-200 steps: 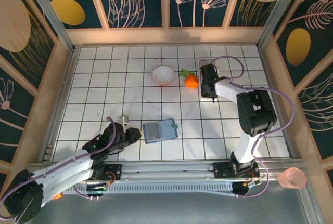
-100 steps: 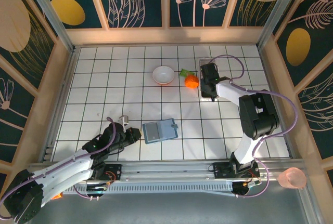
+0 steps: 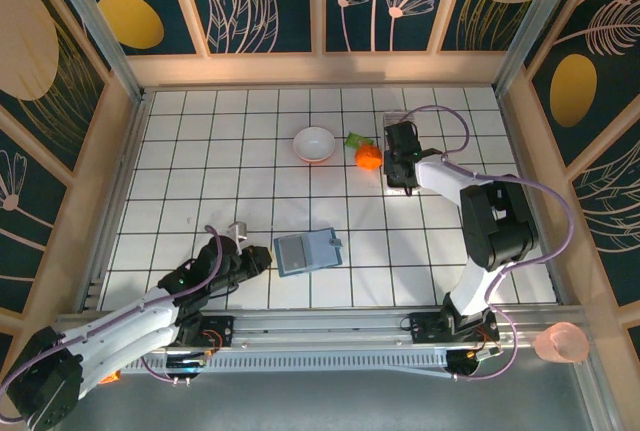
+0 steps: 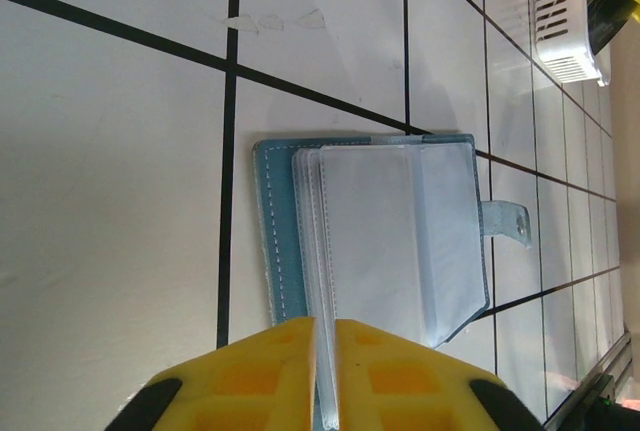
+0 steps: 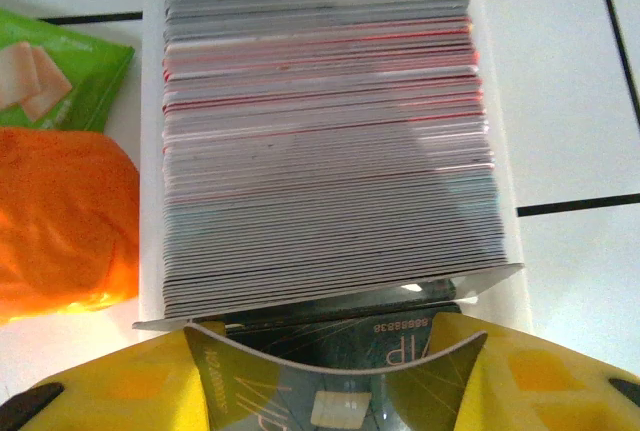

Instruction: Put the credit cards into the card holder

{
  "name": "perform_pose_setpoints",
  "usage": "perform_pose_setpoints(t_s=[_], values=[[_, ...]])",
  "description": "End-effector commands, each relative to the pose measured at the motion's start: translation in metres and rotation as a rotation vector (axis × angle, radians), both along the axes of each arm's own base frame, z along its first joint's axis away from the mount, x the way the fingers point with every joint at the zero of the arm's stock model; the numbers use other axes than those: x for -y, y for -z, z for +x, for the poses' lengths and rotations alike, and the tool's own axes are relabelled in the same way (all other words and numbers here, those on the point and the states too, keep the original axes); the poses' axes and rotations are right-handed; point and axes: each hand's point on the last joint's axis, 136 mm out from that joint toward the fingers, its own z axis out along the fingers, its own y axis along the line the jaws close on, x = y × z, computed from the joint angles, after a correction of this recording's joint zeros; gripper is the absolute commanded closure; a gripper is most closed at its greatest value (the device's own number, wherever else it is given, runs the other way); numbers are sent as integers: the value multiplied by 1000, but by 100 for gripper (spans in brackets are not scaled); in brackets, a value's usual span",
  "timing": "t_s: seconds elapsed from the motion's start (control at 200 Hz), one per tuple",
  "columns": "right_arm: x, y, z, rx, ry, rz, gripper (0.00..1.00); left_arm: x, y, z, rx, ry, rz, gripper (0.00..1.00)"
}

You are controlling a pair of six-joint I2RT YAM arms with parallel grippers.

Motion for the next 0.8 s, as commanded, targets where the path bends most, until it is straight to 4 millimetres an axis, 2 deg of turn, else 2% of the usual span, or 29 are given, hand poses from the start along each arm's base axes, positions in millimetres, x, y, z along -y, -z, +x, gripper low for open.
perform_pose_setpoints(t_s=[0.0,0.075,0.195,0.275,0.46,0.606,0.796], values=[[7,-34,2,78,57,7,51,0,-14,5,43,8,21,81],[9,-45,0,95,71,15,51,-2,-29,11,97,0,39,74],[9,-65,-5,120,71,43,50,0,-64,21,209,-5,15,61],[7,-77,-9,128,63,72,51,5,-85,25,272,11,-19,56],[-7,-99,-24,141,29,201,50,39,-129,28,373,130,-150,50],[-29,-107,-37,134,-16,320,50,69,-158,40,425,213,-205,49],[-58,-123,-55,147,-70,404,50,101,-175,63,472,256,-260,50]])
